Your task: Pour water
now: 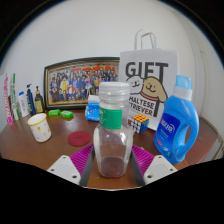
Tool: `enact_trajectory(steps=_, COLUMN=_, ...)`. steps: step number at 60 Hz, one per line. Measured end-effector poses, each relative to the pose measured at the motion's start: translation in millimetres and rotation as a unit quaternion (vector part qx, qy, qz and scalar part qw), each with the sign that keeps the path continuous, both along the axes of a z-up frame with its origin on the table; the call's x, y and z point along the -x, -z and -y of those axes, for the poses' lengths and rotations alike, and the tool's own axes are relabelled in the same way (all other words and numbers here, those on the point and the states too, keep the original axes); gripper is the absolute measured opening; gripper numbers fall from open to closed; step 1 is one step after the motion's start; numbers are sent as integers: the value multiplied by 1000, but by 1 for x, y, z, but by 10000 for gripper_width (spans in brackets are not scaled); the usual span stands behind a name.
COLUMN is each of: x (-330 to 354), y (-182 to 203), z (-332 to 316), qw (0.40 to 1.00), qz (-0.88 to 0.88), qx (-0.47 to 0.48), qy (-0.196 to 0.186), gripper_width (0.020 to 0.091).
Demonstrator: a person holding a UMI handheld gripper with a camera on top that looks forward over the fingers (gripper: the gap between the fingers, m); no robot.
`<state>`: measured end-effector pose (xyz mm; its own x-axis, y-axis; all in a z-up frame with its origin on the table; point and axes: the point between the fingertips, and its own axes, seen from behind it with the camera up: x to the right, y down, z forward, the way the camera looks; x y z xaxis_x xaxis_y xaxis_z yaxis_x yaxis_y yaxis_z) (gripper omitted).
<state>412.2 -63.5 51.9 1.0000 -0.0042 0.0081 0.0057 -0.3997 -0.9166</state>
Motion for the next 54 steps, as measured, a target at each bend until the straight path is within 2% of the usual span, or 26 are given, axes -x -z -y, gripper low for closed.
enact_trajectory(steps=3, x=-3, y=1, z=-3, qw=1000, qz=3, qx=-5, qy=5, gripper_width=558)
enact_trajectory(steps=15, x=-3, y=-1, z=-4, qw=1000, qz=2, qx=-16, qy=2, gripper_width=449)
enact_trajectory(steps=24, x=-7, y=-12, z=-7, qw=1000, qz=20, qx=-16, qy=2, gripper_width=447)
enact_trajectory(steps=36, x=-1, y=-68, z=-30, qw=995, qz=95, qx=-38, qy=9, gripper_width=445)
enact_trajectory(steps=46, x=31, y=-123, z=-63, qw=969, qz=237, qx=-62, qy=-14, gripper_width=446)
enact_trajectory(steps=54, x=73, y=-147, z=-89, qw=914, qz=397, qx=-62, qy=-56, gripper_width=446)
